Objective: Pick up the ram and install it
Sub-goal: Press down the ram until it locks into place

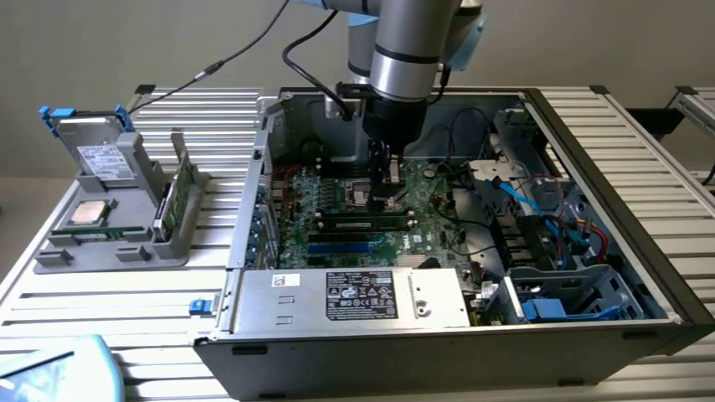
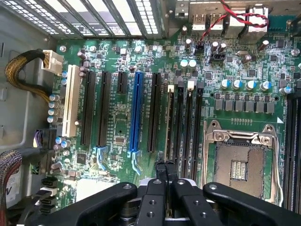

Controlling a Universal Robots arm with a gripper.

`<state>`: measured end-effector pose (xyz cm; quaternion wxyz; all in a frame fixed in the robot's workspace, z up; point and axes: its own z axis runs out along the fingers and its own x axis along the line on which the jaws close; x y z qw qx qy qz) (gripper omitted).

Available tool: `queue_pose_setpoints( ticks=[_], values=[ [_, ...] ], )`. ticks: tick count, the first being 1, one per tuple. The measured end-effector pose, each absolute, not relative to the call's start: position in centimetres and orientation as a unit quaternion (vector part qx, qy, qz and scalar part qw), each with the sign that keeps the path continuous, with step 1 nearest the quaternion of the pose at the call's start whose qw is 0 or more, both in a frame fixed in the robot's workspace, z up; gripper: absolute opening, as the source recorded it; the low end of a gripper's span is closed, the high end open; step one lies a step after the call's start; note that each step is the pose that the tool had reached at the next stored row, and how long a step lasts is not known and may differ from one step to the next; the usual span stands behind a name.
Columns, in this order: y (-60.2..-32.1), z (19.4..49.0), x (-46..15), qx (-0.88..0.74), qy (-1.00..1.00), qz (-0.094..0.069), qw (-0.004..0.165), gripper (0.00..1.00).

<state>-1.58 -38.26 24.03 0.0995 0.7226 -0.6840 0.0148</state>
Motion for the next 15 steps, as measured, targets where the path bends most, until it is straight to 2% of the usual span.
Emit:
queue_pose_setpoints(
  ticks=[15],
  values=[
    [-38.38,24.18,-0.96,0.723,-0.684,0.015,0.100,0.10]
  ],
)
